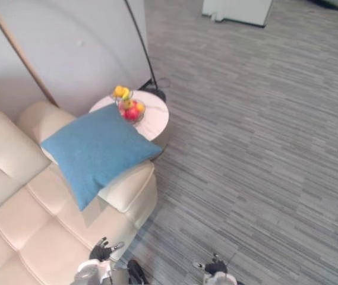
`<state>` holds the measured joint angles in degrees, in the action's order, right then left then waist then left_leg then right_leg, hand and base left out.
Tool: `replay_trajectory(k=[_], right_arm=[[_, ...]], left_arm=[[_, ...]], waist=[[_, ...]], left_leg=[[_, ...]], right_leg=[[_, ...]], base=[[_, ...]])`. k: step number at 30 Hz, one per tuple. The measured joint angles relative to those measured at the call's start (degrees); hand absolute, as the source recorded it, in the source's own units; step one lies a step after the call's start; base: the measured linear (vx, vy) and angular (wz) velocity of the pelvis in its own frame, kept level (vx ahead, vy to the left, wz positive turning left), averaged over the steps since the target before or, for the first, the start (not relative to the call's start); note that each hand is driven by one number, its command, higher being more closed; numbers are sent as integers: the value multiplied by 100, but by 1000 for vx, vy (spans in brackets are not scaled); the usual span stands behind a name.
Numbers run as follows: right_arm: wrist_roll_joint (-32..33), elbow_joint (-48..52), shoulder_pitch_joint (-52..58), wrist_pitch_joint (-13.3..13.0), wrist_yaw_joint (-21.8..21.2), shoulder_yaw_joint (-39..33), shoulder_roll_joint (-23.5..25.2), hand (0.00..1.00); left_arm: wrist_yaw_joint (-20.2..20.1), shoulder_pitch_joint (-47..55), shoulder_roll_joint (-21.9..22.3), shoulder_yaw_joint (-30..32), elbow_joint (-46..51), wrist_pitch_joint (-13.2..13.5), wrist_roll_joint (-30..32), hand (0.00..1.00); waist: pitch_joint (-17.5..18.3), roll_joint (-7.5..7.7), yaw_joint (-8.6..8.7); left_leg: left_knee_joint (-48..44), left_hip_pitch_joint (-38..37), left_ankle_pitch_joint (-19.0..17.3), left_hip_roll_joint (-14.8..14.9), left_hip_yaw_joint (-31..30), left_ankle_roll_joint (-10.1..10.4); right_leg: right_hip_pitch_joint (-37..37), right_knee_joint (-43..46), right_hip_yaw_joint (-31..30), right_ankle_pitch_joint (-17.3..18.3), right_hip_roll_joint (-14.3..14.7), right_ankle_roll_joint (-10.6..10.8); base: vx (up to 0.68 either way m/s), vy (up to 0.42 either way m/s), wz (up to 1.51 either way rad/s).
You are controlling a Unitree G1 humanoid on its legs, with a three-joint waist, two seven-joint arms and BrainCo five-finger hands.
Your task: Pick up cushions and gather them together orderly.
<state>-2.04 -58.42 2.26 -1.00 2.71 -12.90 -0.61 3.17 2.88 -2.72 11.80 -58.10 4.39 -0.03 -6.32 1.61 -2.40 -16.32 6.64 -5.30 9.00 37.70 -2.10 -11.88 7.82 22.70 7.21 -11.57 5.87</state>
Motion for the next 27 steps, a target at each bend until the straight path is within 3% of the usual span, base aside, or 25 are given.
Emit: replay_trajectory(k=[3, 4, 5, 6, 7, 8, 11, 12, 14, 15, 17, 19, 22, 27], right_arm=[[-43, -183, 23, 10, -6, -12, -123, 0], [-38, -211, 39, 4, -17, -45, -168, 0], [-29, -214, 23, -3, -34, -53, -156, 0], [-39, -206, -14, -8, -55, -29, -140, 0], [-33, -151, -5, -12, -52, -29, -156, 0], [-33, -119, 4, -19, -51, -29, -163, 0], [-15, 72, 14, -80, -46, -23, -176, 0], [-8, 141, 31, -95, -43, 44, -172, 0], [12, 126, 140, -103, -48, 176, -134, 0], [66, 136, 120, -94, -41, 181, -157, 0], [94, 147, 112, -70, -28, 181, -244, 0], [89, 156, 91, -68, -31, 208, -217, 0], [97, 157, 123, -52, -25, 212, -187, 0], [95, 544, 352, -54, 65, 236, -146, 0]], left_arm=[[-8, 80, 7, -50, -65, -4, -3, 0], [-13, 79, -18, -176, -98, 0, -1, 0], [-13, 71, -91, -271, -114, -6, 4, 0], [-9, 65, -188, -416, -121, -16, 9, 0], [-10, 60, -219, -481, -119, -12, 14, 0], [-9, 62, -217, -486, -119, -12, 14, 0], [-1, 64, -82, -378, -119, -10, 13, 0], [2, 52, -65, -374, -115, -4, 36, 0], [2, 36, -156, -350, -78, 15, 103, 0], [16, 10, -74, -255, -99, 1, 106, 0], [21, -4, 203, -153, -64, 22, 107, 0], [20, -35, 322, -149, 13, 22, 107, 0], [14, -71, 420, -152, 24, 20, 107, 0], [56, -94, 377, -158, 60, 19, 104, 0]], waist=[[37, -65, 12], [38, -63, 25], [-4, 14, 81], [-25, 61, 212], [-37, 74, 209], [-36, 71, 219], [-86, -23, 239], [-82, -34, 245], [-41, 216, 234], [-59, 179, 207], [19, -167, 193], [17, -239, 192], [49, -238, 182], [153, -94, 202]], left_leg=[[223, -313, -159, -124, -224, 84], [632, -692, -217, -346, -438, 97], [766, -844, -261, -452, -576, 73], [818, -955, -291, -498, -791, 68], [875, -1083, -311, -477, -973, 97], [897, -1134, -310, -454, -1024, 103], [917, -1298, -409, -240, -1505, 276], [896, -1332, -457, -161, -1711, 390], [755, -1337, -562, -285, -1989, 677], [630, -1370, -619, -163, -2135, 806], [636, -1364, -612, 142, -2244, 914], [759, -1384, -582, 274, -2386, 962], [959, -1513, -486, 402, -2418, 1092], [996, -1569, -468, 283, -2432, 1112]], right_leg=[[134, 933, -12, 2, -138, 3], [623, 2492, -219, -57, -486, 14], [959, 3336, -454, 42, -656, -8], [1305, 3864, -671, 480, -627, -22], [1625, 3988, -816, 804, -467, -177], [1739, 3927, -854, 880, -385, -228], [2365, 2793, -1662, 960, 355, -302], [2406, 2061, -2207, 717, 627, -259], [2299, 1035, -2841, -177, 635, -161], [2236, 1183, -2677, -177, 675, -248], [2110, 1194, -2281, 37, 823, -329], [2016, 1179, -2070, 126, 924, -413], [1812, 1059, -1845, 143, 1013, -432], [1569, 879, -1679, 162, 848, -397]], base=[[184, 111, 40], [220, 100, 67], [168, -7, 96], [160, -58, 99], [170, -59, 85], [180, -78, 77], [175, -170, 80], [232, -218, 103], [300, -257, 93], [347, -263, 68], [373, -246, 63], [251, -145, 47], [206, -70, 29], [70, 42, 17]])
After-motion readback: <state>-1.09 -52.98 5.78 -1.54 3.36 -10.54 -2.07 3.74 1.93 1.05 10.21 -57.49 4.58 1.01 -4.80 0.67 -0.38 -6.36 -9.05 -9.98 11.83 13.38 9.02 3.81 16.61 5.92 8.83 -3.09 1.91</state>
